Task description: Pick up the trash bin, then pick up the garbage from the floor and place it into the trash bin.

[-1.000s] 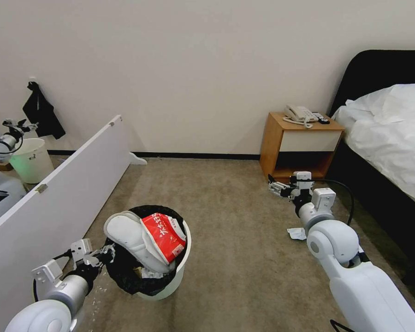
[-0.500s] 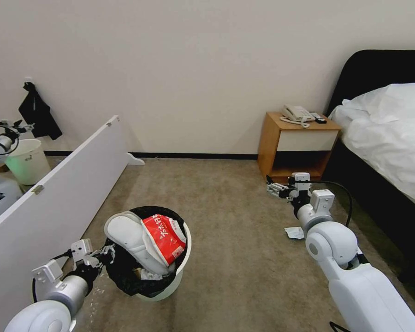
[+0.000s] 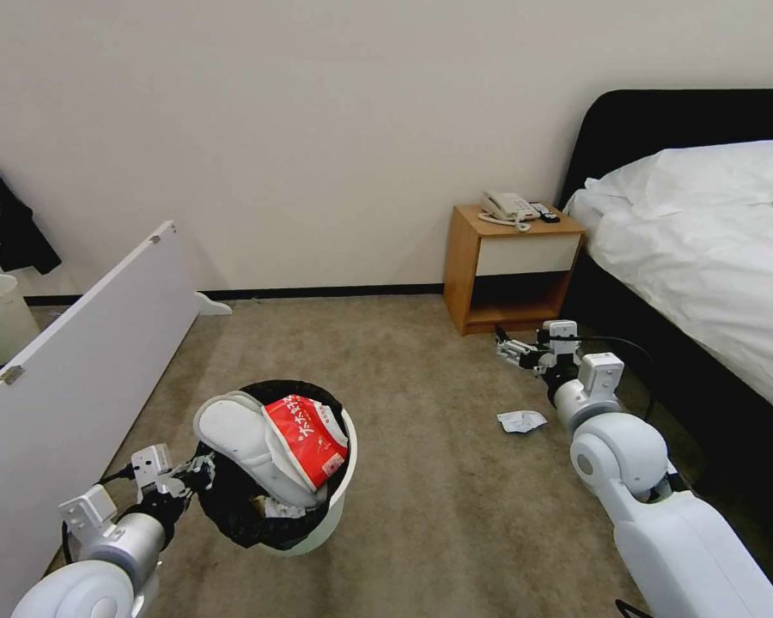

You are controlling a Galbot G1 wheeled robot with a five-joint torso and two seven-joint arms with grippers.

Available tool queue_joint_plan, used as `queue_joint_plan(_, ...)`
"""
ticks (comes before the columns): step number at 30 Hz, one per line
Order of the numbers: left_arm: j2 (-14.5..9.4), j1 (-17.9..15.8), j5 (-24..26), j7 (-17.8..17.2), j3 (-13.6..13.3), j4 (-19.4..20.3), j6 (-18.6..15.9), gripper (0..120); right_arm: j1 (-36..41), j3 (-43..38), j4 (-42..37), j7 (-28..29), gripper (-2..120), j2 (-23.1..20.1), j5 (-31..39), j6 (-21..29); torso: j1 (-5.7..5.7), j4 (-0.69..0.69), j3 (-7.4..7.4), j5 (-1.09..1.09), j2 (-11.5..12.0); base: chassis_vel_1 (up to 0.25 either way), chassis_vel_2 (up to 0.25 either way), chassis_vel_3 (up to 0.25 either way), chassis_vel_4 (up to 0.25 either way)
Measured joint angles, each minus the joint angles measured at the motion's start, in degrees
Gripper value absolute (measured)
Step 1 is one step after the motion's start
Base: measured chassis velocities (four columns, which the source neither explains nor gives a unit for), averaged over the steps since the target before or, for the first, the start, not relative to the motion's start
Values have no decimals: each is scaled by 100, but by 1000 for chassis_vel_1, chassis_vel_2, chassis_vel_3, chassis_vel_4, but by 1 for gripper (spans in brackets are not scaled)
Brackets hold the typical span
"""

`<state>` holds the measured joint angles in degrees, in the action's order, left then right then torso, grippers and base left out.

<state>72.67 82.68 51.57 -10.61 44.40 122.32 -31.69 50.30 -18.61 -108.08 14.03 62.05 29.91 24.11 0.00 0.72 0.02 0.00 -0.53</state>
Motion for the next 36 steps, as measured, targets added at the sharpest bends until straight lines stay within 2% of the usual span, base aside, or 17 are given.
queue_joint_plan(13, -6, -4, 22, -14, -2, 2, -3, 4, 34, 7, -21, -91, 100, 32, 37, 3, 0, 4, 0, 0, 0, 0, 0, 0, 0)
queue_joint_plan(20, -30, -2, 26, -14, 6, -8, -8, 4, 44, 34, -1, -85, 100, 42, 21, -45, 0, 3, 0, 0, 0, -74, 75, 90, -96)
queue_joint_plan(36, -24, -12, 20, -7, 9, -30, -18, 4, 50, 4, 10, -256, 100, -8, 54, -301, 1, 4, 1, -1, 0, -248, 246, 246, -252)
